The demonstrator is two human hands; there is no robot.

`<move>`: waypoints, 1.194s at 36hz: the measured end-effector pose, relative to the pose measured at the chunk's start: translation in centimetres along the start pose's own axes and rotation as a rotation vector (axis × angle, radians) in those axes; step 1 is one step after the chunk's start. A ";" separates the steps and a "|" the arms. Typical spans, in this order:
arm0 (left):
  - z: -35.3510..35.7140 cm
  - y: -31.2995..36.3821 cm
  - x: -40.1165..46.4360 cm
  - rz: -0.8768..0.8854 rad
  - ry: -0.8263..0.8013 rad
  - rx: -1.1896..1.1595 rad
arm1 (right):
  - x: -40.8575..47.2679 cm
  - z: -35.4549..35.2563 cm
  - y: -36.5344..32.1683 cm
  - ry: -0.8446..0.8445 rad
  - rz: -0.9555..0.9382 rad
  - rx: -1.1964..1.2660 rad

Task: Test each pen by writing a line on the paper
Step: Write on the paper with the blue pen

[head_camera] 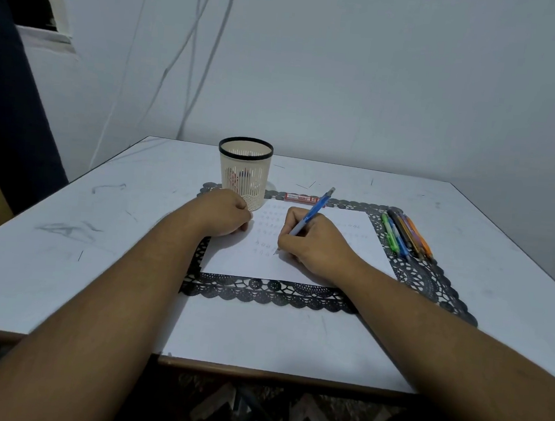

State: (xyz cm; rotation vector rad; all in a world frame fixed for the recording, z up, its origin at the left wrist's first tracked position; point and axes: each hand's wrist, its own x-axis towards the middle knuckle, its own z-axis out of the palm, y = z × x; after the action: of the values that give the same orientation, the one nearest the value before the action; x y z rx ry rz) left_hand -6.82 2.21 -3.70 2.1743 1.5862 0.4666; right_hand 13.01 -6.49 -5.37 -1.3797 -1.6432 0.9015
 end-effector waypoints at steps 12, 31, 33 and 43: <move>0.0 0.1 0.1 0.007 -0.005 0.015 | -0.3 0.1 -0.4 -0.011 -0.034 -0.053; -0.2 0.3 -0.4 -0.009 -0.014 -0.004 | -0.5 -0.3 -0.4 0.022 -0.043 -0.049; -0.2 0.4 -0.4 -0.012 -0.013 -0.008 | -0.5 -0.3 -0.3 0.016 -0.039 -0.056; -0.2 0.4 -0.4 -0.009 -0.007 -0.023 | -0.3 -0.2 -0.2 0.042 -0.029 -0.069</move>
State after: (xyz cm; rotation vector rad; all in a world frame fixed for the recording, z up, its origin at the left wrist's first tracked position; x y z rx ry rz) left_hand -6.73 1.74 -3.39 2.1486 1.5788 0.4718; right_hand 13.08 -6.83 -5.15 -1.4079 -1.6723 0.8004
